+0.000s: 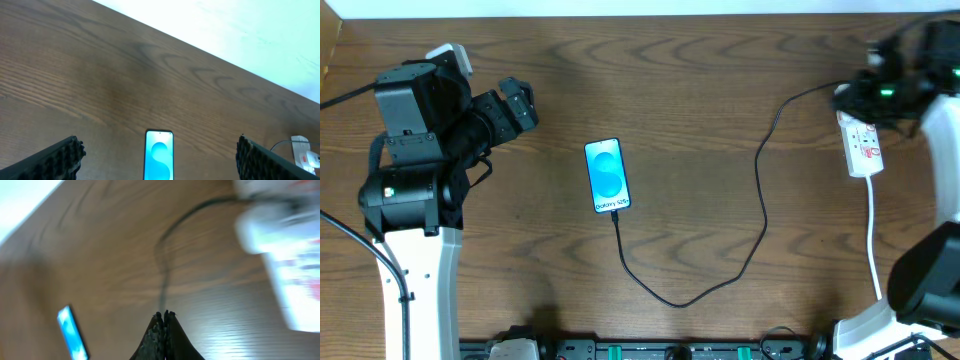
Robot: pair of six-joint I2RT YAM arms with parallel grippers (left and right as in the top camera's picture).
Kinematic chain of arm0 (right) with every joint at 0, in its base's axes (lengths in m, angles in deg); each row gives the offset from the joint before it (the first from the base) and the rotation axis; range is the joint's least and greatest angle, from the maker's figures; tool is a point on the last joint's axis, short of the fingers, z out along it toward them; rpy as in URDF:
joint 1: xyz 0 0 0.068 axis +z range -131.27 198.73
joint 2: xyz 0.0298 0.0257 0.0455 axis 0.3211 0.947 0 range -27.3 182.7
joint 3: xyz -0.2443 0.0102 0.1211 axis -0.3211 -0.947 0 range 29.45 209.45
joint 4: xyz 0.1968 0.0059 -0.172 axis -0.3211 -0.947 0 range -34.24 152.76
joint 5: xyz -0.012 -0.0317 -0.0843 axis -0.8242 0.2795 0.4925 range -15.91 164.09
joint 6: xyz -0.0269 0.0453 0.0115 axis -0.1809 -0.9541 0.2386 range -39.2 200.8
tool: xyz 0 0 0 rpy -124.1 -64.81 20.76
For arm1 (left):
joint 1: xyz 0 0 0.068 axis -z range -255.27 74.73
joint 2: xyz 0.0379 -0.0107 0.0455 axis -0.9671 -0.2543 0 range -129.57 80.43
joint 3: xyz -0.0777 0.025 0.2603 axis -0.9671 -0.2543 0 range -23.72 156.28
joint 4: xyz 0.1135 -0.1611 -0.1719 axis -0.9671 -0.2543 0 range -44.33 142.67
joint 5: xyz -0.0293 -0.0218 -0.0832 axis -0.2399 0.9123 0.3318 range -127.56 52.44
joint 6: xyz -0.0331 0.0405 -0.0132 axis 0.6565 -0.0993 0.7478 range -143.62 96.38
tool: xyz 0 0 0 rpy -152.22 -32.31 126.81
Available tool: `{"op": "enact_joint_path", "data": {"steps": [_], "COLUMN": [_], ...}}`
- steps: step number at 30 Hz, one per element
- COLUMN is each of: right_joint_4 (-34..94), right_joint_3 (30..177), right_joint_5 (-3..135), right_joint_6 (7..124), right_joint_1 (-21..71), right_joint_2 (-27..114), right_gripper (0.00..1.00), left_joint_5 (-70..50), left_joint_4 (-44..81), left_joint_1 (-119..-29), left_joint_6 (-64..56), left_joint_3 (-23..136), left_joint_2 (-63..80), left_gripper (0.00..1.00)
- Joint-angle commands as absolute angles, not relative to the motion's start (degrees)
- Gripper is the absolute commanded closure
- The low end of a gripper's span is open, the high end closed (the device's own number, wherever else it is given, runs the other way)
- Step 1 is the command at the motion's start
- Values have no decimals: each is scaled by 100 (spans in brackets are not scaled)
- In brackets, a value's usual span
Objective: Plug charger to phone and switch on socket
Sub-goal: 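Move the right gripper right to the white power strip's switch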
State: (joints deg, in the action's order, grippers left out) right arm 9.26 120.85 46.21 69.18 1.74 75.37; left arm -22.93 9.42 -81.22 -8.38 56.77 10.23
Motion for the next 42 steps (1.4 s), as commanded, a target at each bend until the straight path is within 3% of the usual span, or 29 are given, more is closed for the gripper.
{"op": "enact_joint_path", "data": {"steps": [1, 15, 29, 42], "right_joint_4": [1020, 1387, 1466, 1715], "right_joint_3": [12166, 12483, 13018, 13007], "right_joint_5": [5003, 5207, 4730, 4719], "right_joint_6": [6671, 6864, 7329, 7403], "right_joint_1": [-274, -1269, -1046, -827], "right_joint_2": [7430, 8364, 9749, 10173], "right_gripper": [99, 99, 99, 99], "left_joint_5": [-2352, -2352, -2352, -2352], "left_joint_4": [938, 938, 938, 938], "left_joint_1": [-8146, -8146, -8146, -8146], "left_joint_6": [-787, -787, -787, -787], "left_joint_3": [5736, 5736, 5736, 5736], "left_joint_2": [1034, 1034, 1034, 1034], "left_gripper": [1, 1, 1, 1]}}
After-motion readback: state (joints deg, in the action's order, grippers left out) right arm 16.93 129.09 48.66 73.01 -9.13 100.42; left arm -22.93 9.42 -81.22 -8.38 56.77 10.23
